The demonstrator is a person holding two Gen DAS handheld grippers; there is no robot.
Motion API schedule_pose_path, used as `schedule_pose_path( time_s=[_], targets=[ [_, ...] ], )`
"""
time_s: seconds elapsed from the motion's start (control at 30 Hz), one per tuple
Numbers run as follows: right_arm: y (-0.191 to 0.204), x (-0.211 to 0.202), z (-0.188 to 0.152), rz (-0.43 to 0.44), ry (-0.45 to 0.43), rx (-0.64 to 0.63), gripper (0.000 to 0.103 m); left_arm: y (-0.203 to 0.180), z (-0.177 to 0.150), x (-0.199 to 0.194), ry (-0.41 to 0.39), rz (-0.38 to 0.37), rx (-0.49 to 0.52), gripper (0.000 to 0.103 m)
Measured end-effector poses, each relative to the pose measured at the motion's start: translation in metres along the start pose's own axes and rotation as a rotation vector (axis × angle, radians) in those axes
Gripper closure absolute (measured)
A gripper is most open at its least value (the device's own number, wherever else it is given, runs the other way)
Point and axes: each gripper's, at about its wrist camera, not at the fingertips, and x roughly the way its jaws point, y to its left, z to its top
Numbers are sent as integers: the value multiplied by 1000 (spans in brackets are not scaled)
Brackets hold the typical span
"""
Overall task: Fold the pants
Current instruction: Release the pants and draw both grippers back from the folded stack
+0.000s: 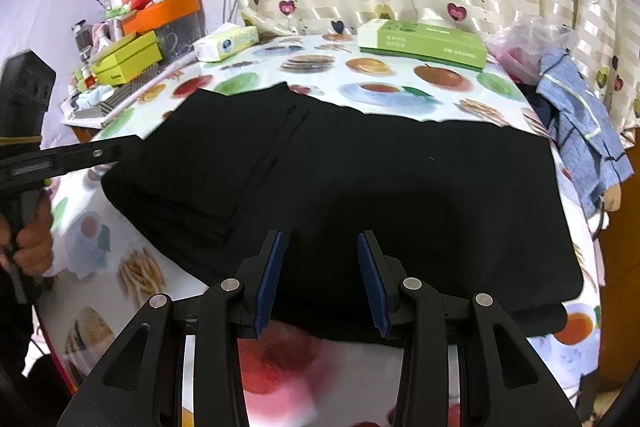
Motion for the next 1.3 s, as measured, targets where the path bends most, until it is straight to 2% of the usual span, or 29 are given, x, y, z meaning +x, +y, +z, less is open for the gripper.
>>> schedule_pose_path(
  time_s=[0.1,0.17,0.3,0.4,0.47,0.53,0.6,0.63,0.67,0.7,0.77,0.9,1.03,1.07,1.17,1.23,1.3],
  targets=[
    [10,6,9,37,-10,-2,63,34,3,-6,-11,143,-58,77],
    [20,12,15,68,-8,-11,63,51,3,-3,9,178,-97,77],
    [34,30,24,97,7,-12,63,61,12,-1,22,189,-90,77],
    [39,39,27,143,5,0,63,60,28,4,2,190,-69,77],
    [43,43,28,160,7,-7,64,63,42,16,15,178,-70,77],
    [49,47,27,146,16,-34,77,67,53,31,31,196,-62,77],
    [50,57,24,116,75,-45,77,72,57,47,48,226,-49,77],
    [49,56,24,123,67,-42,77,76,57,57,77,237,-54,78],
    [49,55,23,113,71,-52,77,79,56,64,91,237,-53,77],
    [48,55,23,97,77,-62,77,76,55,63,59,247,-21,76],
    [44,54,24,103,79,-40,77,74,53,63,73,258,11,76],
    [50,43,28,121,42,-46,77,70,47,47,106,237,-32,76],
    [60,45,20,109,63,-79,77,50,16,15,80,227,-19,76],
    [62,50,15,95,89,-92,77,47,8,10,80,223,-27,76],
    [60,47,12,80,88,-91,76,36,-13,2,75,206,-18,76],
    [60,44,11,65,89,-90,76,32,-23,4,90,240,12,76],
    [63,40,7,41,87,-109,76,29,-28,2,62,254,38,76]
  ],
)
